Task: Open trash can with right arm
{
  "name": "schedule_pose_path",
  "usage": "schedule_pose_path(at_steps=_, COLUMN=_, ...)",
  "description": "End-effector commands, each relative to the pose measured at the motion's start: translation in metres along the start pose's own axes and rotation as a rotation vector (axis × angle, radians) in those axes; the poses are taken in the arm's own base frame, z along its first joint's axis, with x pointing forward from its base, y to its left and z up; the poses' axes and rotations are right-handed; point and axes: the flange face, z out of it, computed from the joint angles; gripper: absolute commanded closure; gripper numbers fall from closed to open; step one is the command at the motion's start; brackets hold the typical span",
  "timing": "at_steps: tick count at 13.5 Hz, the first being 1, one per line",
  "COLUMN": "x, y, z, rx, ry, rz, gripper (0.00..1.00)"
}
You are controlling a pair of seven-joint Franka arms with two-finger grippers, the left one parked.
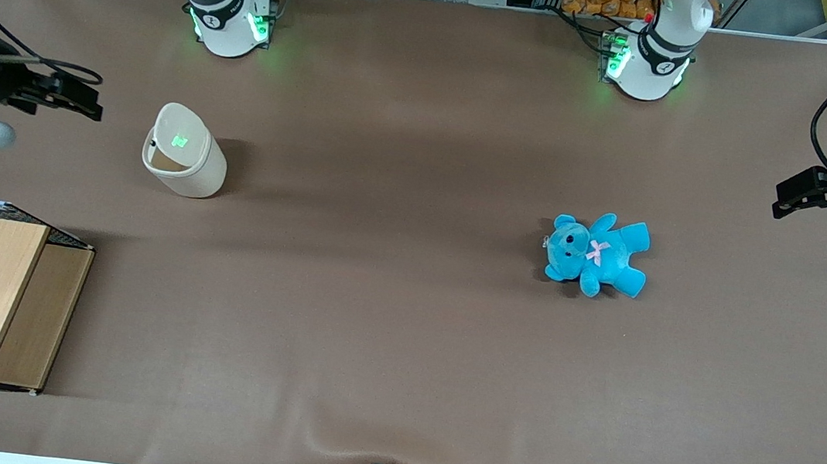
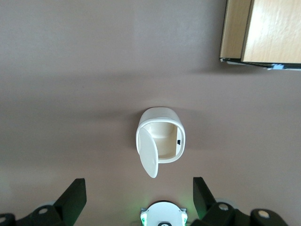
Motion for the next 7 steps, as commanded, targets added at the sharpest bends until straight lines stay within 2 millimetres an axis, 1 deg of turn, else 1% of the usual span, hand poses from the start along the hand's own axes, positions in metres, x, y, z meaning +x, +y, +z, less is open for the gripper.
schedule_pose_path(at_steps=1, x=-0.023, y=0.011, z=-0.038, rx=-0.009, ry=0.074, rz=-0.006, gripper=0.00)
schedule_pose_path(at_steps=3, x=-0.036, y=0.026, z=-0.048, rx=-0.002, ry=0.100, rz=0.022, gripper=0.00)
schedule_pose_path(at_steps=4, x=-0.043, y=0.027, z=-0.052, rx=-0.003, ry=0.112, rz=0.025, gripper=0.00)
schedule_pose_path(at_steps=7, x=-0.063, y=0.029, z=-0.044, rx=-0.005, ry=0.167, rz=0.031, gripper=0.00)
